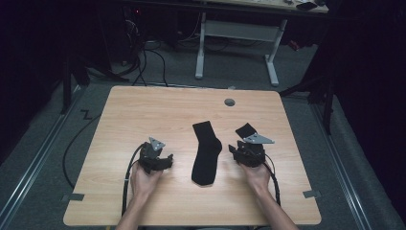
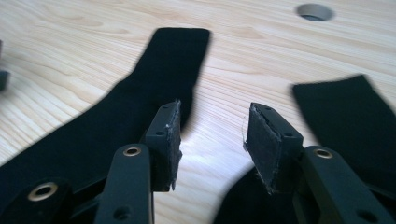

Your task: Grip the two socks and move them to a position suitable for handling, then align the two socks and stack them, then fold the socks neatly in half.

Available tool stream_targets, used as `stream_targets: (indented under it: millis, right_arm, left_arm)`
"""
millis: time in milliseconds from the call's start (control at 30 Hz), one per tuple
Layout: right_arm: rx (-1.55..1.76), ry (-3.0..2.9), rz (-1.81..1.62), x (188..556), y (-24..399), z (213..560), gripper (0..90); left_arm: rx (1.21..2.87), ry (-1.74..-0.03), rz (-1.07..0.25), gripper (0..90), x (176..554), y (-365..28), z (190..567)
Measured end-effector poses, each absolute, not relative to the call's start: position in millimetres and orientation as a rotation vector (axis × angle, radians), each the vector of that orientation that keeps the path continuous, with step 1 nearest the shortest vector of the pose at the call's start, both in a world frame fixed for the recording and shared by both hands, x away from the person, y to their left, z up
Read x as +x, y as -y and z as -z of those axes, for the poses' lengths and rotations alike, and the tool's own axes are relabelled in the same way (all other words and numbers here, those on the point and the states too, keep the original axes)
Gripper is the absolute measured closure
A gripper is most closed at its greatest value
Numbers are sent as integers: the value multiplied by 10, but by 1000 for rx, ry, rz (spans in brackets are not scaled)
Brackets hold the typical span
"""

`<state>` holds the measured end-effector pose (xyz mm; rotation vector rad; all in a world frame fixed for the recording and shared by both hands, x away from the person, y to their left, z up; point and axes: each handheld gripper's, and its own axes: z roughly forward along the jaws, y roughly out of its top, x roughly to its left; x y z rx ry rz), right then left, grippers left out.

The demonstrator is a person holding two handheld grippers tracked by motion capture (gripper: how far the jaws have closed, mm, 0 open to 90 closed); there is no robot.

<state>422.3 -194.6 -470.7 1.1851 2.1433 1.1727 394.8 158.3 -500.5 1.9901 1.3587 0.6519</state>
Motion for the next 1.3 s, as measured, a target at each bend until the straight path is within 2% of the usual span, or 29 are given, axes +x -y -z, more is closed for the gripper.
stream_targets:
  millis: [367,733,1300]
  right_arm:
    - [1280,-2046,-1115,4160,2434,4729,526]
    - [1364,-1973,-1090,4225,2682,4717,533]
    - [1406,-2033,-920,4566,2566,4853,526]
  left_arm:
    - [1946,-1383,-635,291,3965,-1819,5065]
    - [1928,-1368,-646,288,3938,-1860,5089]
    - [1922,-1382,-652,278,3919,-1862,5091]
